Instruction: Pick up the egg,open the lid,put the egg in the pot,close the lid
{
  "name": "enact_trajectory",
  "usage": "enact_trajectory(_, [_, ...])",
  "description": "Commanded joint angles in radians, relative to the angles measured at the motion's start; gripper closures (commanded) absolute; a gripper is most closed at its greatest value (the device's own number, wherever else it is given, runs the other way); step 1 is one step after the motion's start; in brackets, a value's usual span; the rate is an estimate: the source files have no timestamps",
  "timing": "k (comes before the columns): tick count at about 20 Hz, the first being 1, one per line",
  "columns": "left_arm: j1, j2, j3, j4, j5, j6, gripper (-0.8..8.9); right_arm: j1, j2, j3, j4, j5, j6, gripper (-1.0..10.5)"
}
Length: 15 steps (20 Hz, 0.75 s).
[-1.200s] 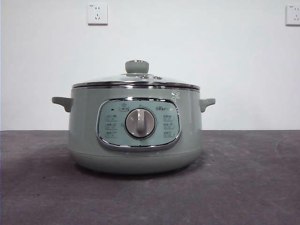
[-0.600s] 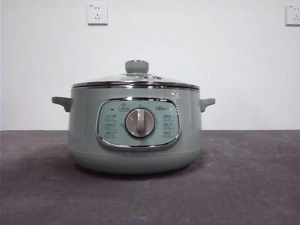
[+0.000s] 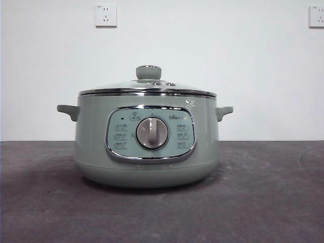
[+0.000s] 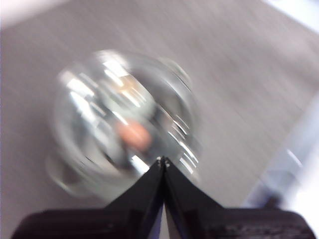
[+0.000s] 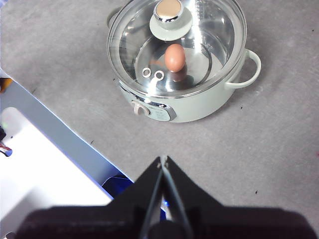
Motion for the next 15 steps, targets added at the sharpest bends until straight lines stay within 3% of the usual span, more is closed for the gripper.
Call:
enact_trajectory(1, [0.108,-0.087,-0.051,0.243,0.027,0.057,8.17,0.001,-0.002,-0.001,-0.015,0.001,0.009,9.5])
enact_trajectory(3, [0.226,-0.197,-0.181,0.493,0.077,0.059,8.17,0.001,-0.002,-0.001,-0.015,0.001,0.009,9.5])
enact_trajectory(7, [0.399,-0.441,-0.553,0.858,0.047,0.06,8.17,0.0,-0.002,-0.001,-0.015,0.001,0.009,9.5])
enact_trajectory(11, [0.462,-0.658,-0.898,0.946,-0.141,0.057,8.17,0.0,-0.002,-0.001,-0.015,0.002,0.009,9.5])
enact_trajectory(15, [0.497,-0.835,-1.153,0.963,-0.228,0.023,8.17,0.0,-0.003,-0.001,-0.015,0.002,0.009,9.5])
